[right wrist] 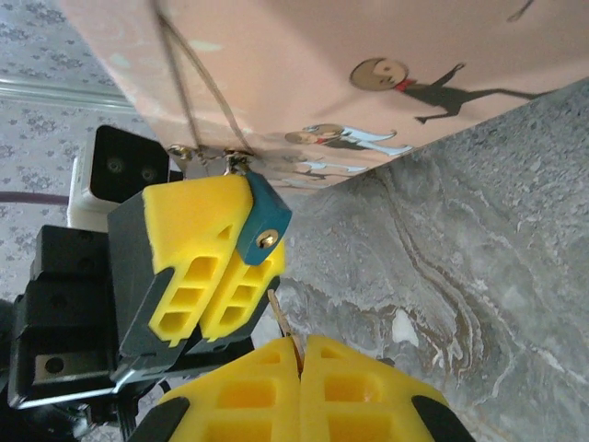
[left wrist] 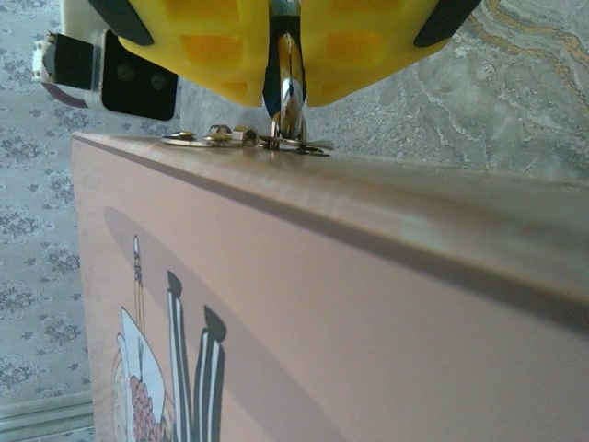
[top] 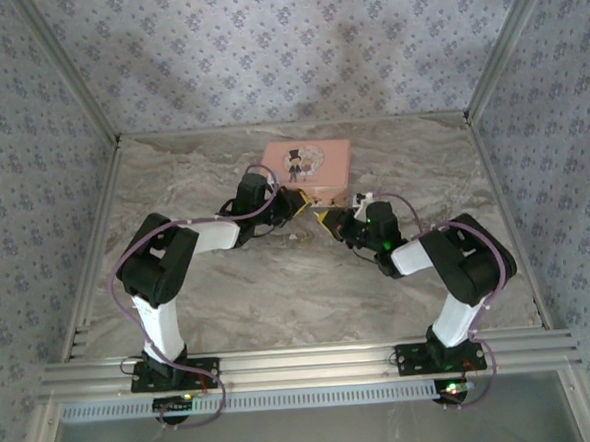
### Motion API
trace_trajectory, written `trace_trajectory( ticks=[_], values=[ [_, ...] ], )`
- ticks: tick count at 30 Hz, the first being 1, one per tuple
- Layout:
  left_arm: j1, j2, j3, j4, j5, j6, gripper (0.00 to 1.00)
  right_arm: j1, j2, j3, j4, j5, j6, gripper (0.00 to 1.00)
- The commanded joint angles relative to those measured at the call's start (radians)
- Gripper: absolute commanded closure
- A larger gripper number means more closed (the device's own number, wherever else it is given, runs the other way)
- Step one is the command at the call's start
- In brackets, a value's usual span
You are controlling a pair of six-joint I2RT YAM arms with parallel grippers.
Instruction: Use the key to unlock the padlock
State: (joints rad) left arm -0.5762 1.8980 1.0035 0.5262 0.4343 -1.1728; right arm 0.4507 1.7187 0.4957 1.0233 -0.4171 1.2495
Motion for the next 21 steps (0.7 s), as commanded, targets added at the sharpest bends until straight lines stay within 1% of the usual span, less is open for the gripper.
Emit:
trace_trajectory(
  ticks=[1, 21],
  values=[
    [0.004, -0.042, -0.008, 0.104, 0.040, -0.033, 1.00, 0.005, 0.024, 0.035, 0.055, 0.021, 0.014, 1.00],
    [0.006, -0.030, -0.023, 0.156, 0.042, -0.067, 1.00, 0.008, 0.070, 0.091, 0.041, 0.024, 0.008, 1.00]
  ],
)
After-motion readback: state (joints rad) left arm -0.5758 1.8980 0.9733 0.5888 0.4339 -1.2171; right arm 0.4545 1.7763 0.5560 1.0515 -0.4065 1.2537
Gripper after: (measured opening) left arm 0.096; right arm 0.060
